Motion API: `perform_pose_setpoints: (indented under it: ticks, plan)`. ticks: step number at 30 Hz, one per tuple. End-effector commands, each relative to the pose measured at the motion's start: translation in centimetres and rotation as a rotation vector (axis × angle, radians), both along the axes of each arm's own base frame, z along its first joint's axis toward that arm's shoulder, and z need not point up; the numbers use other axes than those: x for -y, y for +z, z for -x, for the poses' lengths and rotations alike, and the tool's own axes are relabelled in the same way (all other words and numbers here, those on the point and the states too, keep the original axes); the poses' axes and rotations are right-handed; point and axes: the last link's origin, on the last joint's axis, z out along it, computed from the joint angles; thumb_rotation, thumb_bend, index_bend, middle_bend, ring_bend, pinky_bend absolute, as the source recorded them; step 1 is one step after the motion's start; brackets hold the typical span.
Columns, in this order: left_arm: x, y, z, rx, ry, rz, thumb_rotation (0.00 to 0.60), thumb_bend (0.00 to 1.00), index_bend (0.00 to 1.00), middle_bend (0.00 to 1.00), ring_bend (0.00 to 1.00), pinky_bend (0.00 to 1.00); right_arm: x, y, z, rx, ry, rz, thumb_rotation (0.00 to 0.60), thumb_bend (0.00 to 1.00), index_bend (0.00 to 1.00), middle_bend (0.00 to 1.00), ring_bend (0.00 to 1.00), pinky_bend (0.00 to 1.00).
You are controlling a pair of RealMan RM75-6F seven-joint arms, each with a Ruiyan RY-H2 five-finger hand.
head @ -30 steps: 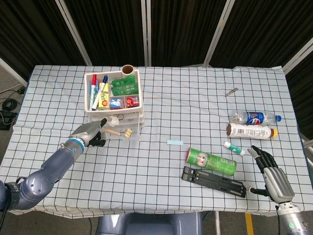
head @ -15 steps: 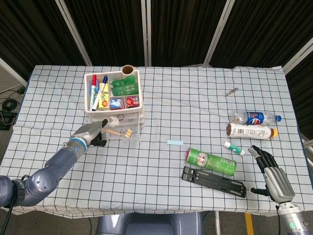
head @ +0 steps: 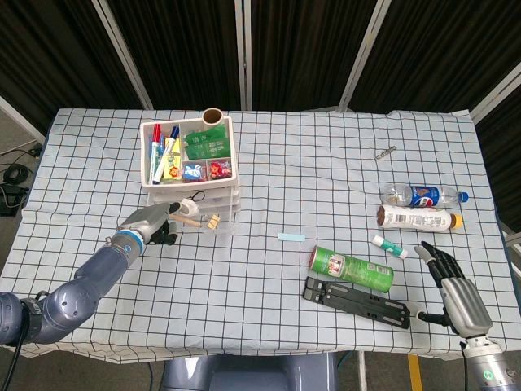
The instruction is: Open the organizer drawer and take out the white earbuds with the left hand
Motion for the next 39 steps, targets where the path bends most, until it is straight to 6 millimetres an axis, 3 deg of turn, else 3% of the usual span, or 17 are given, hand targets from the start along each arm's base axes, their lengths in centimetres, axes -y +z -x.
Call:
perform_pose_setpoints:
  ticks: [1, 6, 12, 14, 18, 23, 39]
  plan:
    - [0.0, 0.3, -0.1, 0.005, -0.002, -0.002, 0.6, 1.0, 0.28, 0.93, 0.87, 0.75, 0.0, 0.0, 0.0, 0.001, 0.001, 0.0, 0.6, 0.11, 0.0, 0.0, 0.0, 0.0]
    - [0.2, 0.8, -0.3, 0.021, -0.014, -0.009, 0.6, 1.0, 0.35, 0.93, 0.87, 0.75, -0.1, 0.0, -0.1, 0.001, 0.004, 0.001, 0.6, 0.11, 0.0, 0.0, 0.0, 0.0]
    - [0.3, 1.5, -0.6, 0.05, -0.03, -0.036, 0.6, 1.0, 0.35, 0.93, 0.87, 0.75, -0.1, -0.1, 0.0, -0.001, 0.003, -0.001, 0.6, 0.11, 0.0, 0.0, 0.0, 0.0]
    - [0.4, 1.7, -0.7, 0.058, -0.036, -0.042, 0.6, 1.0, 0.32, 0.93, 0.87, 0.75, -0.1, -0.1, 0.0, -0.001, 0.003, -0.003, 0.6, 0.11, 0.0, 0.0, 0.0, 0.0]
    - [0.5, 2.1, -0.7, 0.061, -0.045, -0.055, 0.6, 1.0, 0.16, 0.93, 0.87, 0.75, -0.1, -0.1, 0.0, -0.001, 0.002, -0.003, 0.6, 0.11, 0.0, 0.0, 0.0, 0.0]
    - [0.5, 2.2, -0.4, 0.057, -0.039, -0.057, 0.6, 1.0, 0.1, 0.93, 0.87, 0.75, -0.2, -0.1, -0.1, 0.0, 0.003, -0.003, 0.6, 0.11, 0.0, 0.0, 0.0, 0.0]
    - [0.0, 0.7, 0.2, 0.008, -0.025, -0.043, 0.6, 1.0, 0.07, 0.93, 0.87, 0.75, -0.1, 0.2, 0.0, 0.013, 0.001, -0.001, 0.6, 0.11, 0.0, 0.0, 0.0, 0.0]
